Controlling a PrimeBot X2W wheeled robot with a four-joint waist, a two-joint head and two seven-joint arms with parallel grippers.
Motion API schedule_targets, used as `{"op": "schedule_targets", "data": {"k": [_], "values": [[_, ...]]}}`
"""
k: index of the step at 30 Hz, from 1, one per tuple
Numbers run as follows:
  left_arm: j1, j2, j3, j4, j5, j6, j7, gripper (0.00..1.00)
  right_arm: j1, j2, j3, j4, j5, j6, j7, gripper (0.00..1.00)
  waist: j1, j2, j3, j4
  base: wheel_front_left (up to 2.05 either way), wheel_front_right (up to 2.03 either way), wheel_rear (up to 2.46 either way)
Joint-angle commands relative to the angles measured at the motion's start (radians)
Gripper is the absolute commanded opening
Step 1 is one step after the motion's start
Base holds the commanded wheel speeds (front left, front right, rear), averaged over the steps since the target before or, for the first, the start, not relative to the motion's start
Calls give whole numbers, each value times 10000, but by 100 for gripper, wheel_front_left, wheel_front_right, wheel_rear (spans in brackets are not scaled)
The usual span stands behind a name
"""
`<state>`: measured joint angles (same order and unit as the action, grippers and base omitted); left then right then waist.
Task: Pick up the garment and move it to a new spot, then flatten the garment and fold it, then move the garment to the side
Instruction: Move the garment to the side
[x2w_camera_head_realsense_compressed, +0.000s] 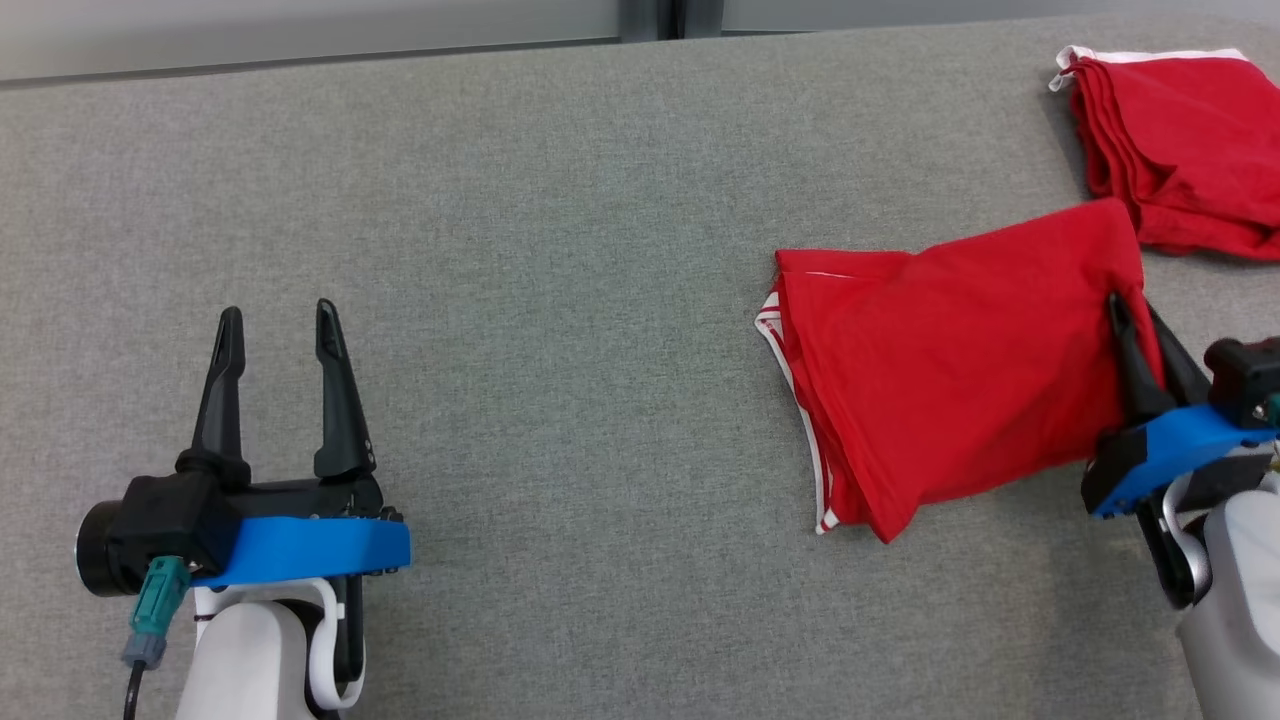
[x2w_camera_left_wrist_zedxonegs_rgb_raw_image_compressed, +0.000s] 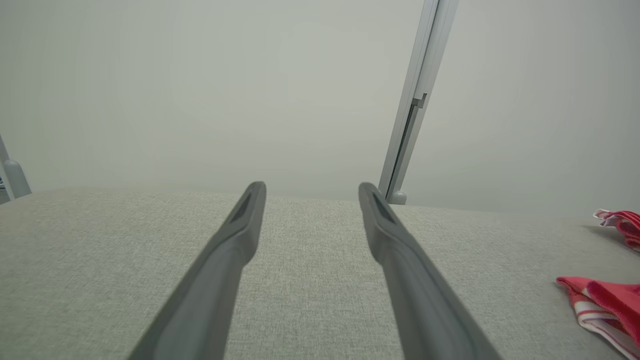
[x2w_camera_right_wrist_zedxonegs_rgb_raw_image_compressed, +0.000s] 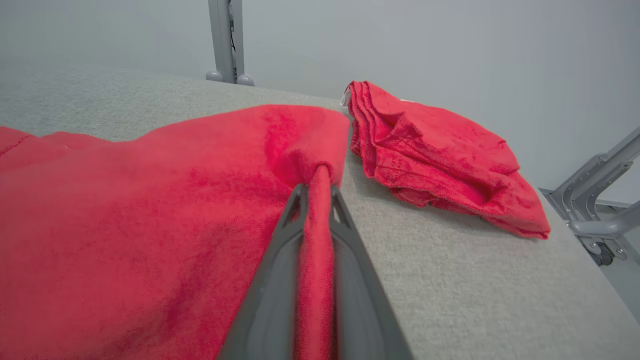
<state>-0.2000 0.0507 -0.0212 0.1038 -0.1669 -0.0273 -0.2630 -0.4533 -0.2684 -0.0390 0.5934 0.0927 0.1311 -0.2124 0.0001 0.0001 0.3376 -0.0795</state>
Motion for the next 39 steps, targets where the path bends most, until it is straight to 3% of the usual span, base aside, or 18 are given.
{"op": "schedule_targets", "data": {"k": [1, 6, 10, 18, 30, 39], "values": [[-194, -3, -38, 22, 40, -58, -22, 100, -457, -45, 134, -189, -133, -6, -26, 0, -1, -1, 44, 46, 0, 0, 0], [-586, -2, -197, -142, 2, -87, -22, 100, -1599, -326, 666, -650, -326, -4, 402, 0, -1, -1, 511, 292, 0, 0, 0], [-954, -4, -380, -348, -53, -31, -22, 100, -2665, -907, 879, -933, -382, -4, 851, 0, -1, -1, 1050, 456, 0, 0, 0], [-1348, -4, -392, -676, 155, -95, -22, 100, -4122, -2699, 728, -804, -27, -4, 1575, 0, -1, -1, 2021, 400, 0, 0, 0], [-1594, 10, -188, -1108, 525, -300, -22, 100, -4900, -5165, 314, 45, 514, -4, 2198, 0, -1, -1, 2703, 119, 0, 0, 0], [-1707, 3, -188, -1172, 575, -369, -22, 100, -5405, -5629, 556, 1083, 581, -6, 2755, 0, -1, -1, 2864, 185, 0, 0, 0]]}}
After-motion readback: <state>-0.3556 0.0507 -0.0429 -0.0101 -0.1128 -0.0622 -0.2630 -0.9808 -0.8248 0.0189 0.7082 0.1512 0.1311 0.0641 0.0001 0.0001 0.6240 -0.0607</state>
